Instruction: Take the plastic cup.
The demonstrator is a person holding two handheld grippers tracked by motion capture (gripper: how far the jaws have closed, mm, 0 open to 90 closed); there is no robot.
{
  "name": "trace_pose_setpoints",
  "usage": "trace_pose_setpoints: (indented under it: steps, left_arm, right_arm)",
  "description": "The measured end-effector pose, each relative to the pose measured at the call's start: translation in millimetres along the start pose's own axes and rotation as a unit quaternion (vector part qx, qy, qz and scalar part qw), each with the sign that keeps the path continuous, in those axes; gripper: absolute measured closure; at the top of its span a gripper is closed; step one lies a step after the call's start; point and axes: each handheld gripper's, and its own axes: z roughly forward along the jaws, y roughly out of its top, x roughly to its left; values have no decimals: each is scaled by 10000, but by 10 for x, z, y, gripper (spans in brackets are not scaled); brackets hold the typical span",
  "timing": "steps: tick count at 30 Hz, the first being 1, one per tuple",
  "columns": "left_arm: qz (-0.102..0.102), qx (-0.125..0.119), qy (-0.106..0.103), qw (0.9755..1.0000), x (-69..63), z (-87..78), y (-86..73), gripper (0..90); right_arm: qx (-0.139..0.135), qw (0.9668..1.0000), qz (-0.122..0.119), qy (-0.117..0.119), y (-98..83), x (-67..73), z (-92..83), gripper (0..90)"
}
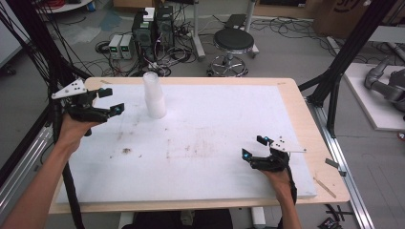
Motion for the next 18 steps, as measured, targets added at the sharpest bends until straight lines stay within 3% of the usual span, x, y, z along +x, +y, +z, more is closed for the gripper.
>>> trace_pose_setpoints:
  steps: [8,14,18]
  left_arm:
    - [137,173,-346,9992,244,230,270,101]
    - [113,233,-621,9977,410,455,428,100]
    - [108,338,-628,9974,459,536,474,100]
  right_arm:
    - [17,10000,12,20,3,-9,5,147]
    - [2,10000,-37,-4,3,-7,7,147]
    - [58,10000,-10,-14,5,1,13,147]
